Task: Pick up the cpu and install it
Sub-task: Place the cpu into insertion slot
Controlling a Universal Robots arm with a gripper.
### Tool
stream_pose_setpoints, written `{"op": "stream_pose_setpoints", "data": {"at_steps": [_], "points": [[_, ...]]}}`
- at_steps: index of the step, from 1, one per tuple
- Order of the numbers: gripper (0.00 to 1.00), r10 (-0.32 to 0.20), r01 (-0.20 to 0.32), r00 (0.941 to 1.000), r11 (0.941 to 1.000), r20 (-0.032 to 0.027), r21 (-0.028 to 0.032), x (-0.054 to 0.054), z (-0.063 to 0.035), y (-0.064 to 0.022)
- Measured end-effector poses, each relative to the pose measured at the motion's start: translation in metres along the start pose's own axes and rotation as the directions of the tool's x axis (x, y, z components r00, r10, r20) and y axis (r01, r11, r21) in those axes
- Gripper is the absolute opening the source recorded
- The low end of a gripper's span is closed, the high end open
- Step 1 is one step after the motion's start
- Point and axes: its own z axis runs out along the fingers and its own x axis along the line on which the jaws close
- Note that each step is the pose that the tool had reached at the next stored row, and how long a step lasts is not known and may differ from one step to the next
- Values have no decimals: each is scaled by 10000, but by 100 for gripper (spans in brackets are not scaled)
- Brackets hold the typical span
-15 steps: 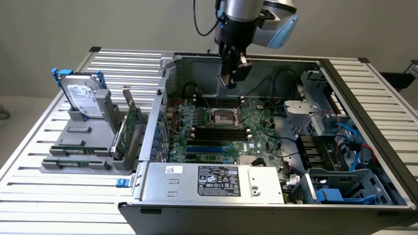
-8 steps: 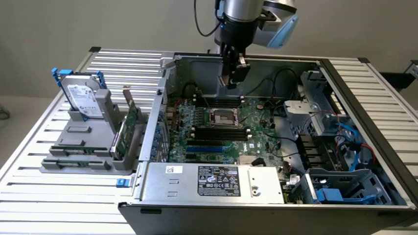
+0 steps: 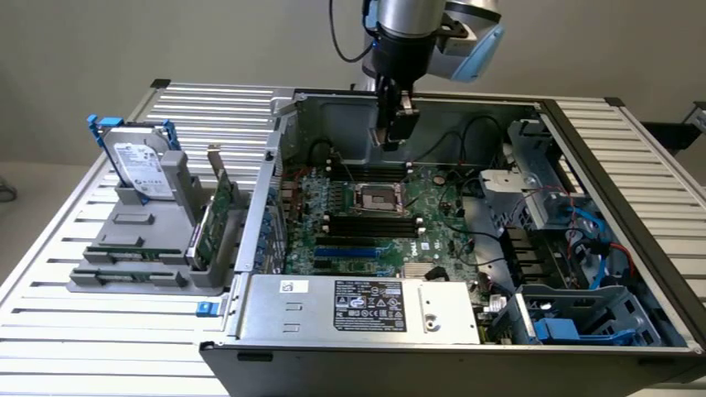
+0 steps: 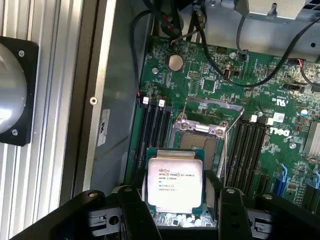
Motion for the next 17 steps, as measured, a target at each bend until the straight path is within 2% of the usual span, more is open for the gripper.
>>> {"op": "stream_pose_setpoints", "data": {"at_steps": [8,12,17], "points": [[55,368,-368,9993,9993,-3,-29,-48,-3,-9],[55,932,-932,9956,9956,-8,-70,-49,-1,-9],[55,1265,-1265,9920,9919,-13,-96,-63,7,-12]]}}
